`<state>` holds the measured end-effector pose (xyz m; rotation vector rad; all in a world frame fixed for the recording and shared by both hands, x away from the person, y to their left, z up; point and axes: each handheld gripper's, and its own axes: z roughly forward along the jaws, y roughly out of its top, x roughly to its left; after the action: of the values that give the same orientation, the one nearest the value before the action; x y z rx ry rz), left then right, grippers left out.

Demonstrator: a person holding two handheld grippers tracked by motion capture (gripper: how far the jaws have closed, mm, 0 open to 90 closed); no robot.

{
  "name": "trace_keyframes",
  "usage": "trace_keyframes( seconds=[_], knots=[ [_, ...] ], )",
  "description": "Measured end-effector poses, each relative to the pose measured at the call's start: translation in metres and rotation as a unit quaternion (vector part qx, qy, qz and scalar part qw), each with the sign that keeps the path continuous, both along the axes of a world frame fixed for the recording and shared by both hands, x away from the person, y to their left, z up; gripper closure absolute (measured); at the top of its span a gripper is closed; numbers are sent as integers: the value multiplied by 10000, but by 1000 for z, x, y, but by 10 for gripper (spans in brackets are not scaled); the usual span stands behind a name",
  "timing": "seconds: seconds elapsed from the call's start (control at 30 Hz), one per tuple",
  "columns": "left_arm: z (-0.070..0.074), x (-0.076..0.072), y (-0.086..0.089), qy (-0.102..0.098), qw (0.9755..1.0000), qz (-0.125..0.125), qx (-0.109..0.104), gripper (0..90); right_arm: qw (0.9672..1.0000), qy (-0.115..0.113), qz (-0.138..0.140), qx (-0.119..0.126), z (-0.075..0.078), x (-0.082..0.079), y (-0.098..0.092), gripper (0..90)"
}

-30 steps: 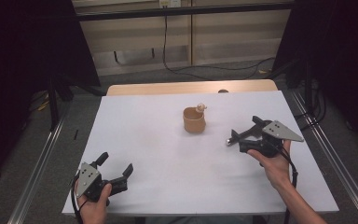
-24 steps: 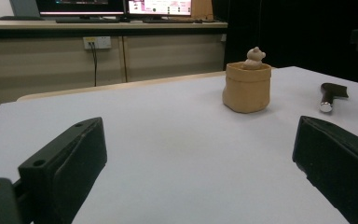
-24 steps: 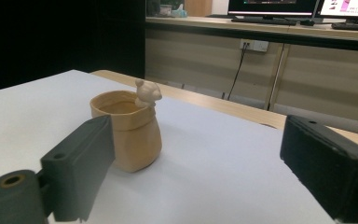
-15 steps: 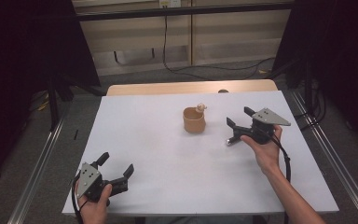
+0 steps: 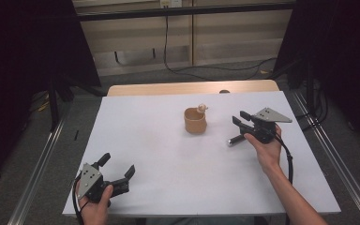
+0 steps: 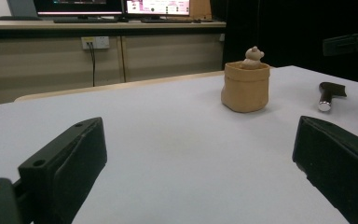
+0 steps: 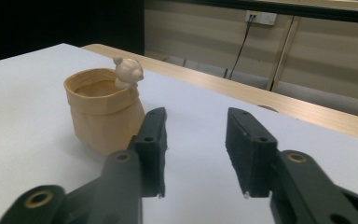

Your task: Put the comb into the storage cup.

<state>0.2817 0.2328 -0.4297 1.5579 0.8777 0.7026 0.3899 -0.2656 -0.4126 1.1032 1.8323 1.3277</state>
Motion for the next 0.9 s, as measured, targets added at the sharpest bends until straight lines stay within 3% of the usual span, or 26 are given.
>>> trace_keyframes(
  seconds=[0.23, 0.27, 0.4, 0.67, 0.9],
  knots=[
    [0, 0, 0, 11, 10000, 6, 28, 30, 9999, -28, 136, -28, 0, 2, -2, 784],
    [0, 0, 0, 11, 10000, 6, 29, 30, 9998, 8, 185, -38, 0, 2, -2, 836],
    [0, 0, 0, 11, 10000, 8, 31, 30, 9995, 112, 286, -50, -1, 3, -2, 900],
    [0, 0, 0, 15, 10000, 9, 13, 30, 9975, 484, 488, -149, 0, 5, -1, 900],
    [-1, 1, 1, 29, 10000, 11, 47, 30, 9937, 925, 583, -259, -2, 0, -5, 900]
  ],
)
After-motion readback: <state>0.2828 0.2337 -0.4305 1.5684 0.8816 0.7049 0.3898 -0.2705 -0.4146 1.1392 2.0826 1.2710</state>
